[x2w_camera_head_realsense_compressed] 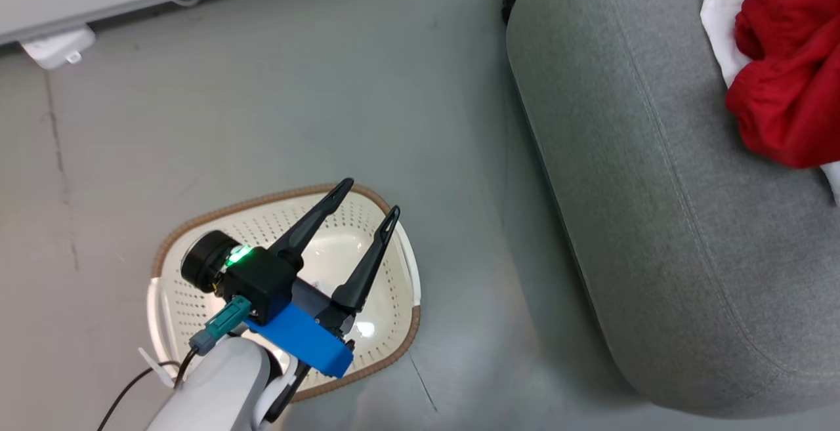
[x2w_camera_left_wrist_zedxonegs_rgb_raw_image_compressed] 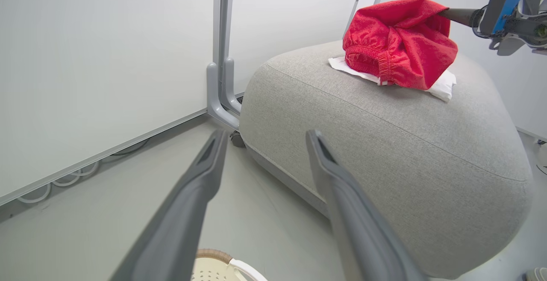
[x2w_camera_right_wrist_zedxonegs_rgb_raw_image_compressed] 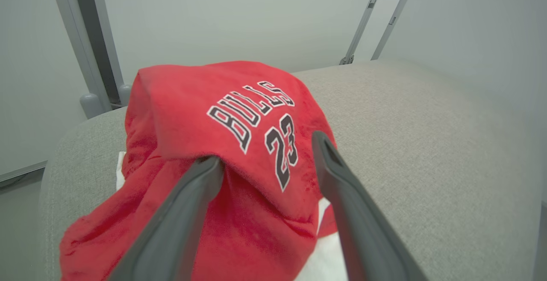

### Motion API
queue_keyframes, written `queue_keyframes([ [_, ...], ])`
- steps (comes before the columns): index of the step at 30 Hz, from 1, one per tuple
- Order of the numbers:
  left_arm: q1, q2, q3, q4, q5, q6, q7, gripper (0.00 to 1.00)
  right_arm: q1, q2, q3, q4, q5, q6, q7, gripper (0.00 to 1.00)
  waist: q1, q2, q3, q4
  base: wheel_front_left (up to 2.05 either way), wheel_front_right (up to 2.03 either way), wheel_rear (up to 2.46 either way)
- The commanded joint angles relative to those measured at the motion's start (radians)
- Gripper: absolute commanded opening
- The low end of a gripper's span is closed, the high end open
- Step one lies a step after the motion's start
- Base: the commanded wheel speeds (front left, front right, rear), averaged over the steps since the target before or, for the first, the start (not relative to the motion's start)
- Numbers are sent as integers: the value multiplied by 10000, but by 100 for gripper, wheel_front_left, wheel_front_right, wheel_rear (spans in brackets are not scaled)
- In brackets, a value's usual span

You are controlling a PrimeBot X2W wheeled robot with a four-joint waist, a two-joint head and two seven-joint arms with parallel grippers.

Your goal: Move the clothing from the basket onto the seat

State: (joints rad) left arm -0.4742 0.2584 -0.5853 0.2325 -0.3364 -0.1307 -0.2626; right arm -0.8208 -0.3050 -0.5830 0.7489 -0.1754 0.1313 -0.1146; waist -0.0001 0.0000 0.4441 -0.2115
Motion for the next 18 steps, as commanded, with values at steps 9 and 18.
queue_keyframes([
  [9,1282,-505,755,208,-212,4,-32,100,1888,365,1215,-1103,216,-11,-86,100,1,0,-2109,849,0,0,0],
  [18,2652,-709,1700,315,-127,4,-32,100,4323,1076,2755,-3721,877,-11,433,100,1,0,-3450,1331,0,0,0],
])
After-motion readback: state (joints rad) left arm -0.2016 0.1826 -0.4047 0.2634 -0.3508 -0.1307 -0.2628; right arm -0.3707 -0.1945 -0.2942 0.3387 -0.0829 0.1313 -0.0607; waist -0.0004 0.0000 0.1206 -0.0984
